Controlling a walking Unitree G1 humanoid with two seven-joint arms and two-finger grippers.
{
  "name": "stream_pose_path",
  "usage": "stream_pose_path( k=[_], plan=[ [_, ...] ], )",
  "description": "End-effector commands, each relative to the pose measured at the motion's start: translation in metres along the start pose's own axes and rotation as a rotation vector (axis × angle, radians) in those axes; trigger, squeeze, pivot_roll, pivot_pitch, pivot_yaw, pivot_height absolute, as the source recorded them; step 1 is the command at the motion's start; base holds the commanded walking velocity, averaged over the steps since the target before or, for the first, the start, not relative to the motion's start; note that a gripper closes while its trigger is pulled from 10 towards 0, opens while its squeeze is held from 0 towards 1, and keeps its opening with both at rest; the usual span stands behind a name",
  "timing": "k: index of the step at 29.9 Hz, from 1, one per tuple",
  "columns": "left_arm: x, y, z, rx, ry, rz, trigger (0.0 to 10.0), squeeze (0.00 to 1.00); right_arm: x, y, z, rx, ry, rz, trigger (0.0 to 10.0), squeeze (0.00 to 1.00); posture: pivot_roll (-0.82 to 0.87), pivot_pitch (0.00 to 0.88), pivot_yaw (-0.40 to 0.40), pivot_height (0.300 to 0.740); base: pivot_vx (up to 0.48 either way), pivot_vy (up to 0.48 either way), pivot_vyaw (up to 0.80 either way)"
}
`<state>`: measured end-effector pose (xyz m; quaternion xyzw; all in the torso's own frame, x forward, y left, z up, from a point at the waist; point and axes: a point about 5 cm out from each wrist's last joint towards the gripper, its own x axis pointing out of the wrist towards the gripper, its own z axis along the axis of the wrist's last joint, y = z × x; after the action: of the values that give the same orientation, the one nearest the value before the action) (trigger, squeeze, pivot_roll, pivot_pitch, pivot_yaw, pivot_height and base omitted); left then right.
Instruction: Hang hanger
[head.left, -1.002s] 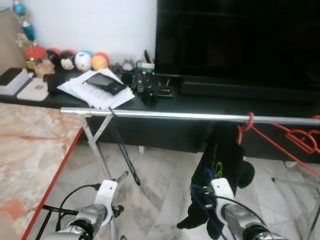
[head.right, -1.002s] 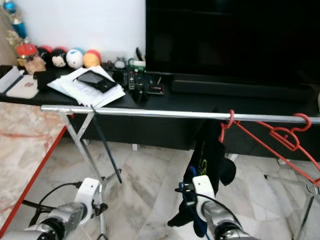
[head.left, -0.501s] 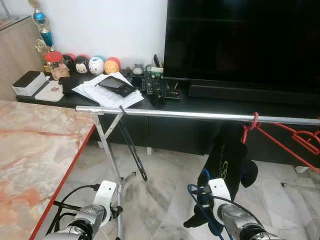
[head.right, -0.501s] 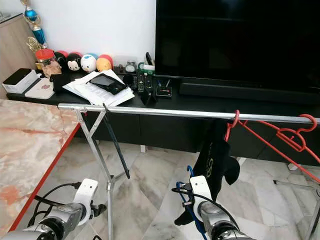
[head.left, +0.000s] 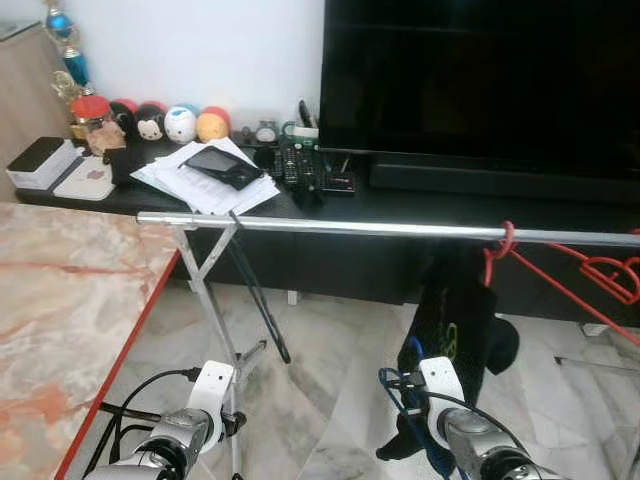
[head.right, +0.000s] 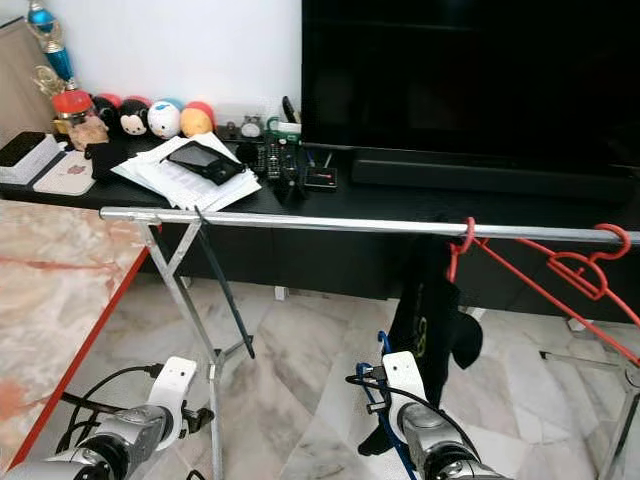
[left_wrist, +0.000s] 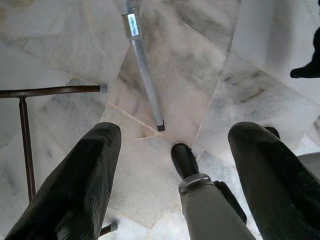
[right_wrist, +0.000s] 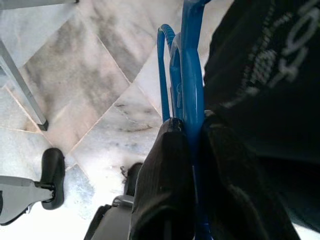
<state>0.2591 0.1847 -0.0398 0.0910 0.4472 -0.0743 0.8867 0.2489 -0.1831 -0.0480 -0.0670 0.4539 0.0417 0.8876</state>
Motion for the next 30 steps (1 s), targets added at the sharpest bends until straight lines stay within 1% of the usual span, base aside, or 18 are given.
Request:
stream_pose_path(
  k=[1, 9, 14, 16, 20, 23, 30],
  plan=[
    [-0.0002, 0.001, -0.0017, 0.021, 0.01, -0.001, 10.0, 0.0, 0.0, -0.0006, 0.0021, 0.01, -0.012, -0.004, 10.0, 0.0, -0.06, 0.0, -0.038, 0.74, 0.0, 0.0, 0.0],
    [-0.0002, 0.0011, -0.0016, 0.023, 0.01, 0.0, 10.0, 0.0, 0.0, -0.001, 0.0017, 0.012, -0.008, -0.013, 10.0, 0.0, -0.06, 0.0, -0.038, 0.74, 0.0, 0.0, 0.0],
    [-0.0002, 0.0011, -0.0016, 0.026, 0.01, -0.001, 10.0, 0.0, 0.0, -0.0012, 0.0011, 0.022, -0.005, -0.019, 10.0, 0.0, -0.06, 0.0, -0.038, 0.74, 0.0, 0.451, 0.0],
    [-0.0002, 0.0011, -0.0015, 0.026, 0.009, -0.001, 10.0, 0.0, 0.0, -0.0013, 0.001, 0.022, -0.004, -0.02, 10.0, 0.0, -0.06, 0.0, -0.038, 0.74, 0.0, 0.274, -0.55],
    [-0.0002, 0.0012, -0.0014, 0.028, 0.009, 0.0, 10.0, 0.0, 0.0, -0.0013, 0.001, 0.019, -0.003, -0.019, 10.0, 0.0, -0.06, 0.0, -0.038, 0.74, 0.0, 0.0, -0.76],
    [-0.0002, 0.0012, -0.0015, 0.031, 0.011, -0.001, 10.0, 0.0, 0.0, -0.0013, 0.0012, 0.016, -0.004, -0.019, 10.0, 0.0, -0.06, 0.0, -0.038, 0.74, 0.0, 0.094, 0.0],
    [-0.0003, 0.0012, -0.0014, 0.033, 0.01, 0.0, 10.0, 0.0, 0.0, -0.0014, 0.0014, 0.014, -0.006, -0.021, 10.0, 0.0, -0.06, 0.0, -0.038, 0.74, 0.0, 0.4, 0.0]
  ],
)
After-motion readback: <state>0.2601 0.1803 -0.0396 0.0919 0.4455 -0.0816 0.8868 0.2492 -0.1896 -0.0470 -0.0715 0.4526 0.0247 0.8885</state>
